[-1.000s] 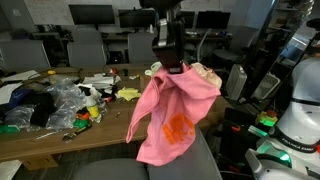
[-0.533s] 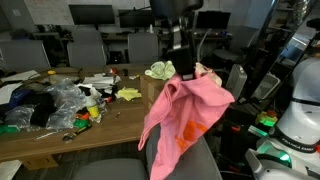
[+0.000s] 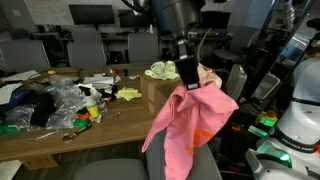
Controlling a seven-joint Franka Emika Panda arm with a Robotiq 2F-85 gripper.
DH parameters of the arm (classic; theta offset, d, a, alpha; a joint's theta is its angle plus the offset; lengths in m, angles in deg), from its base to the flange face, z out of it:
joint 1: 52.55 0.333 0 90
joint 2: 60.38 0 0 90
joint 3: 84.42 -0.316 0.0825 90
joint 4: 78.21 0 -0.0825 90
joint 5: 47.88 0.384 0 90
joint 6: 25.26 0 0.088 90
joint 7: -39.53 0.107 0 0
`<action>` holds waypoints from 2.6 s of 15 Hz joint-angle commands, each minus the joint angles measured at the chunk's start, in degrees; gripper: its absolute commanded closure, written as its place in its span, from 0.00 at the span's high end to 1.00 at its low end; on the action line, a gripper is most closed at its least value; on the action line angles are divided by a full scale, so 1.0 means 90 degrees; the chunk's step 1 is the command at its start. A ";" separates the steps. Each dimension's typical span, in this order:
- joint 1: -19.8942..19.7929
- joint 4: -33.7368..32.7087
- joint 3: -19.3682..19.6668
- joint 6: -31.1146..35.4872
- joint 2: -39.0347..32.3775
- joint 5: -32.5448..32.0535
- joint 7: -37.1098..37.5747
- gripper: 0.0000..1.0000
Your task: Move the two shirts and the yellow towel from the top of the box to the backrest of the chair
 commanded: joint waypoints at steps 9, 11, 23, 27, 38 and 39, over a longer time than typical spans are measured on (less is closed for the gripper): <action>0.0018 0.0370 0.0015 0.0198 -0.0032 0.0979 -0.1188 0.02; 0.0054 0.0366 -0.0028 0.0179 -0.0116 0.1019 -0.1258 0.02; 0.0040 0.0471 -0.0052 0.0079 -0.0538 0.1575 -0.1560 0.02; -0.0022 0.0708 0.0011 0.0038 -0.0533 0.1674 -0.1442 0.02; -0.0264 0.1441 0.0269 0.0052 -0.0325 0.1961 -0.1074 0.02; -0.0300 0.1524 0.0305 0.0063 -0.0269 0.2026 -0.1048 0.02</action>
